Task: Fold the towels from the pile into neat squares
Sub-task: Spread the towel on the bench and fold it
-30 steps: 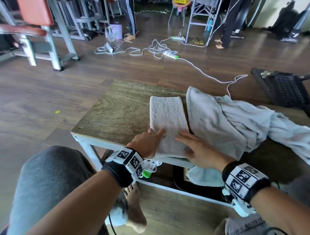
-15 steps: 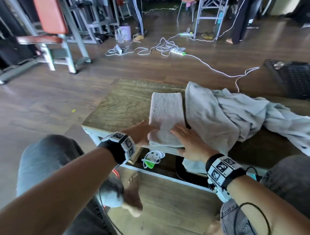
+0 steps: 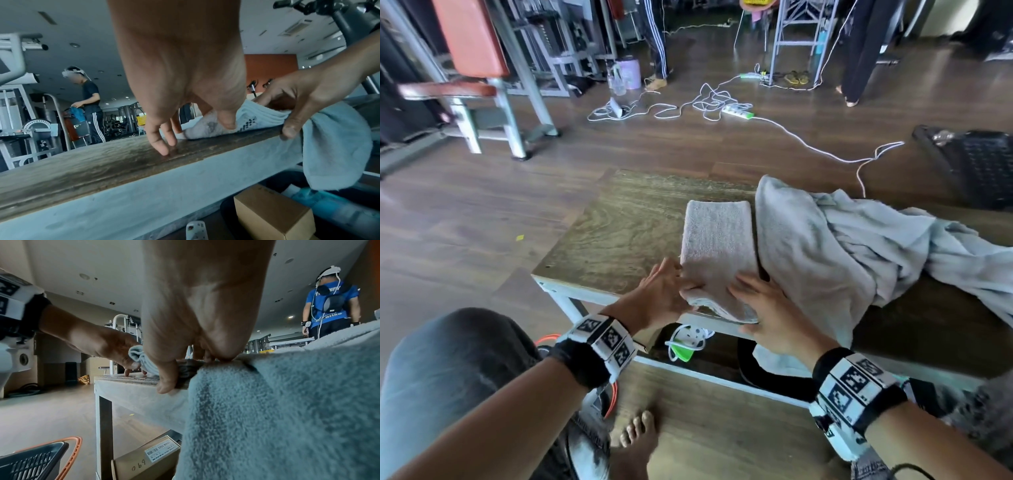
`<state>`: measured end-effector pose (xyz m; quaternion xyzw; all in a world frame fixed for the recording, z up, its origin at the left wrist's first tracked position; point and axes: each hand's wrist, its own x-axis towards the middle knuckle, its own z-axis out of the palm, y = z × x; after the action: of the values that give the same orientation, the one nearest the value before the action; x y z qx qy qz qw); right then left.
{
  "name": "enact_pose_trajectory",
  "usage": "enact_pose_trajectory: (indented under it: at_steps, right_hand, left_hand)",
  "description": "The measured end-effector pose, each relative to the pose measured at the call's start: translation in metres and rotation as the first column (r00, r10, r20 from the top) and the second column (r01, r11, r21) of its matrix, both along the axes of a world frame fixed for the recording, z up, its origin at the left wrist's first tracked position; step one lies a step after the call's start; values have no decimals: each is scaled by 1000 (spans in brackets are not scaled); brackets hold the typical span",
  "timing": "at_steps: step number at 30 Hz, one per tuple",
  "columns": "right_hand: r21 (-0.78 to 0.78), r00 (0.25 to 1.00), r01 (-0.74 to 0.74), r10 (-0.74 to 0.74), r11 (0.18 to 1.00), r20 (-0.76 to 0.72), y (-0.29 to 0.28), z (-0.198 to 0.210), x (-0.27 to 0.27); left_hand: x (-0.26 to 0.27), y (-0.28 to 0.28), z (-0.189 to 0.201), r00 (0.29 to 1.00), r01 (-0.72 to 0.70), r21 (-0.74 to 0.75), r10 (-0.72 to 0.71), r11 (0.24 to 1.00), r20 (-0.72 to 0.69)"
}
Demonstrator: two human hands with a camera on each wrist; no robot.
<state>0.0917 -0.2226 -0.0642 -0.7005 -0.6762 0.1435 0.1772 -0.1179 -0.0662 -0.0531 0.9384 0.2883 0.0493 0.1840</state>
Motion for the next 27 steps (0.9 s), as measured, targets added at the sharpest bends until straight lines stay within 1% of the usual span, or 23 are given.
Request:
enact_pose_trajectory:
  at_steps: [2, 4, 6, 8, 10, 11, 14, 16, 17, 18, 20, 21, 22, 24, 25, 27]
  right_hand:
    - [64, 995, 10, -4, 998, -103, 1, 1, 1]
    - [122, 971, 86, -56, 989, -233, 3, 10, 2]
    - [125, 950, 164, -122, 979, -288, 4, 21, 4]
    - [142, 925, 221, -161, 965, -343, 3, 30, 7]
    - [190, 895, 239, -141, 952, -422, 2, 41, 8]
    - [211, 867, 252, -123, 945, -482, 1, 46, 7]
    - [202, 735, 286, -79, 937, -673, -2, 61, 1]
    - [91, 679, 232, -94, 969, -728, -3, 59, 1]
    - [14, 666, 199, -125, 980, -735, -3, 57, 1]
    - [-40, 664, 177, -150, 983, -732, -3, 52, 1]
    - [-66, 690, 193, -184, 979, -700, -3, 49, -2]
    - [-57, 693, 220, -197, 974, -694, -3, 49, -3]
    - [-45, 683, 245, -205, 968, -701, -3, 49, -4]
    - [-36, 665, 269, -213, 962, -715, -3, 52, -4]
    - [-46, 667, 273, -224, 961, -710, -2, 51, -4]
    - [-98, 689, 279, -270, 955, -672, 0, 45, -2]
  left_hand:
    - [1, -1, 11, 1000, 3, -2, -3, 1000, -18]
    - [2, -7, 24, 994, 14, -40, -9, 999, 112]
    - [6, -13, 40, 974, 23, -49, -11, 999, 228]
    - [8, -17, 53, 960, 18, -98, 10, 995, 279]
    - [8, -19, 61, 940, -2, -200, 70, 980, 334]
    - [8, -19, 64, 933, -34, -265, 126, 964, 339]
    - [9, -17, 62, 896, -134, -430, 294, 893, 333]
    - [11, -17, 55, 870, -185, -525, 387, 831, 306]
    - [12, -17, 51, 857, -217, -569, 434, 793, 277]
    - [13, -16, 47, 846, -260, -610, 481, 749, 230]
    - [13, -16, 43, 831, -322, -688, 542, 650, 123]
    - [13, -16, 44, 836, -321, -727, 542, 607, 82]
    - [12, -16, 45, 855, -297, -758, 516, 580, 60]
    - [9, -16, 51, 905, -244, -791, 425, 561, 22]
    - [8, -16, 54, 919, -248, -805, 395, 540, -18]
    - [8, -16, 57, 924, -278, -826, 371, 491, -90]
